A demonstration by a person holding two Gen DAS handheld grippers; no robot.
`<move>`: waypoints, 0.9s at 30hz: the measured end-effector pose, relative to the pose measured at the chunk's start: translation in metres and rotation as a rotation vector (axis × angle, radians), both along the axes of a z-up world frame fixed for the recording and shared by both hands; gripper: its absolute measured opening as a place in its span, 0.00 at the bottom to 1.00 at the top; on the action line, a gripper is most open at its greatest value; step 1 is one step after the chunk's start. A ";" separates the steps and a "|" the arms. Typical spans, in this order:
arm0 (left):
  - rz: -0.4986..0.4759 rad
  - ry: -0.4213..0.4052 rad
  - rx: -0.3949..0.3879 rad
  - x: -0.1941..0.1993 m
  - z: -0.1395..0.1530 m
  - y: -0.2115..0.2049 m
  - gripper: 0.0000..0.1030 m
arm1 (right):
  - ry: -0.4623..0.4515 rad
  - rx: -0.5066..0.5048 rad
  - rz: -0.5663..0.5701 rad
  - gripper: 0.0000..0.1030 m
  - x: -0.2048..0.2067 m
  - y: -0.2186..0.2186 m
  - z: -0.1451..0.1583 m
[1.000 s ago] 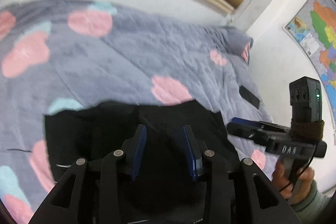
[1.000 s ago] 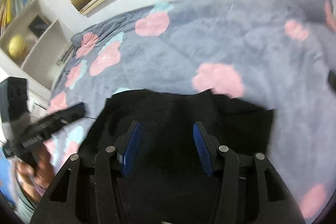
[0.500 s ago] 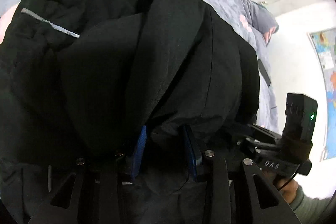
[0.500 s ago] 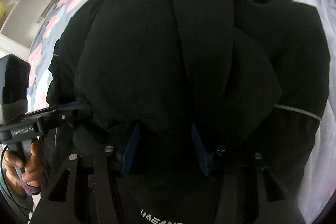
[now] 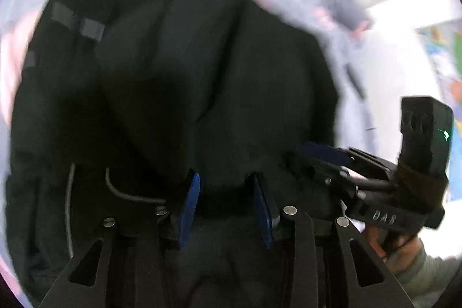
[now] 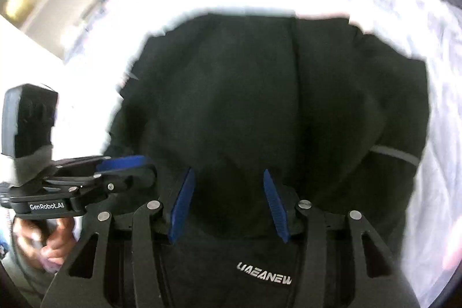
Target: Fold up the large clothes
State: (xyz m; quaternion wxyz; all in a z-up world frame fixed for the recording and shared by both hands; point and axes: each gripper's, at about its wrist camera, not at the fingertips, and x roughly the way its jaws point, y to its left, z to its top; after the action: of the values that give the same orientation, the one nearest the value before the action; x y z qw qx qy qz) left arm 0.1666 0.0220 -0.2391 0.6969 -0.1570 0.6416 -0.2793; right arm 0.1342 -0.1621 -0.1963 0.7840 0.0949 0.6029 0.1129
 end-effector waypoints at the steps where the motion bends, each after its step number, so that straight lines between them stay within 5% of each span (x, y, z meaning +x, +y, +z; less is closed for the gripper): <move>1: 0.028 0.038 -0.013 0.001 -0.017 0.002 0.38 | 0.042 -0.013 -0.003 0.51 0.002 0.002 -0.019; 4: 0.115 0.097 -0.071 0.004 -0.031 0.012 0.38 | 0.127 0.038 -0.052 0.51 0.005 -0.011 -0.057; 15: 0.173 -0.058 -0.065 -0.069 0.048 0.069 0.40 | 0.131 0.191 -0.177 0.53 -0.042 -0.036 -0.008; 27: 0.358 -0.118 0.150 -0.148 0.087 0.189 0.53 | 0.029 0.063 -0.172 0.66 -0.109 -0.041 0.040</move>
State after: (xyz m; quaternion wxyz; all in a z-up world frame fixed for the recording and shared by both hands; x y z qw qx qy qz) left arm 0.0191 0.2115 -0.1525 0.7816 -0.1995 0.5804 -0.1114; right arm 0.0256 -0.2031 -0.1567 0.7785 0.1725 0.6002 0.0627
